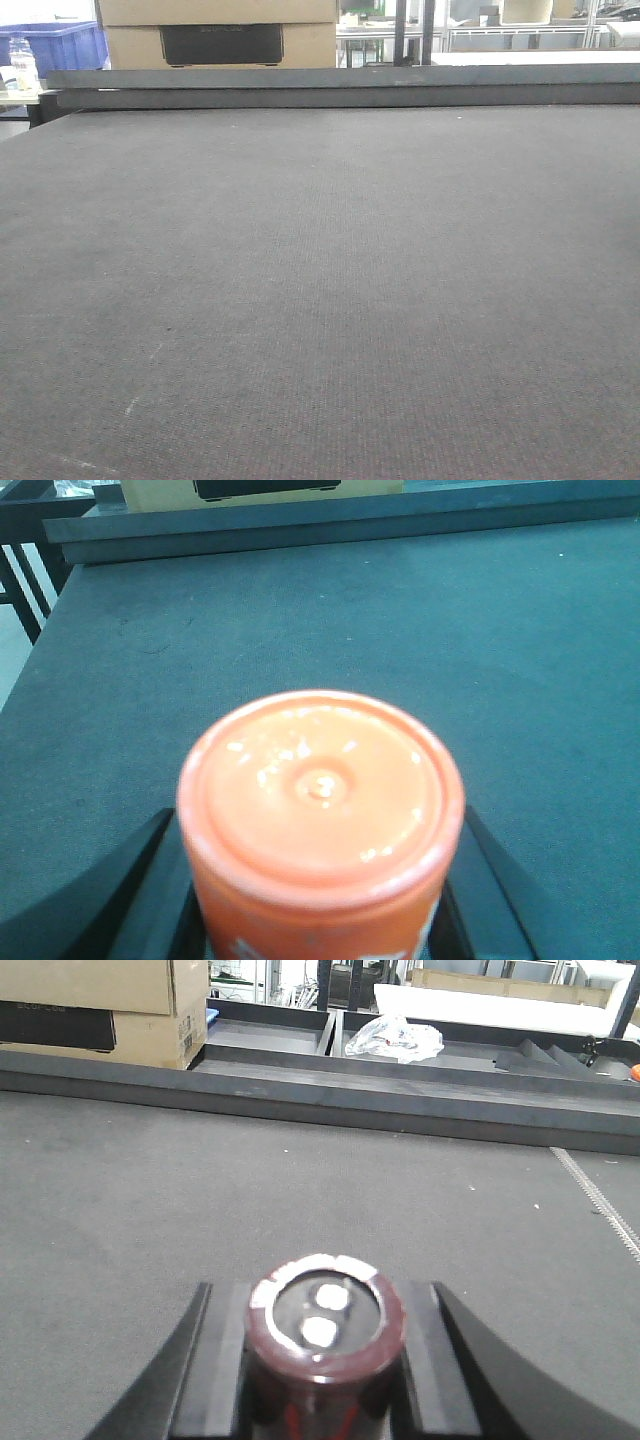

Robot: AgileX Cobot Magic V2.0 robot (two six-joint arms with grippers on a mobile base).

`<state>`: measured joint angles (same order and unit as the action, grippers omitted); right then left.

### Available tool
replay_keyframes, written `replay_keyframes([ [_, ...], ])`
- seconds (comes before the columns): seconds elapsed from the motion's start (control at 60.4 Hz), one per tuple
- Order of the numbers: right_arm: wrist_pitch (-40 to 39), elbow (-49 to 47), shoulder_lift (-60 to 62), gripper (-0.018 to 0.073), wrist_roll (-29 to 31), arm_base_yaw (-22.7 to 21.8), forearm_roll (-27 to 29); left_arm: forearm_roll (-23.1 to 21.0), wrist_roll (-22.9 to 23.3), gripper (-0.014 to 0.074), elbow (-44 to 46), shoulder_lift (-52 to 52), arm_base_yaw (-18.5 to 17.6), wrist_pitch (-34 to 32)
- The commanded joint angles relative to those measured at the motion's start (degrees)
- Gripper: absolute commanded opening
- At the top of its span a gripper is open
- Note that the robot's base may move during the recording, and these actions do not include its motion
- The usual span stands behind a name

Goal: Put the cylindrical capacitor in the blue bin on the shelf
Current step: 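Drive the base away from the table holding both cylinders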

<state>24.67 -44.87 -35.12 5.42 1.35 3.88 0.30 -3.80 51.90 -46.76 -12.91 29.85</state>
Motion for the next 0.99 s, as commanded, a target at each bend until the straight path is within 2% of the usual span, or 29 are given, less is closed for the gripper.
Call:
replay_keyframes([
  [0.0,-1.1,-0.5,0.4,-0.0151,0.1,-0.3,-0.1,0.1,-0.2,-0.0111,0.4,0.3,-0.1,-1.2],
  [0.977,-1.1,-0.5,0.4,-0.0151,0.1,-0.3,-0.1,0.1,-0.2,-0.0111,0.4,0.3,-0.1,-1.3],
])
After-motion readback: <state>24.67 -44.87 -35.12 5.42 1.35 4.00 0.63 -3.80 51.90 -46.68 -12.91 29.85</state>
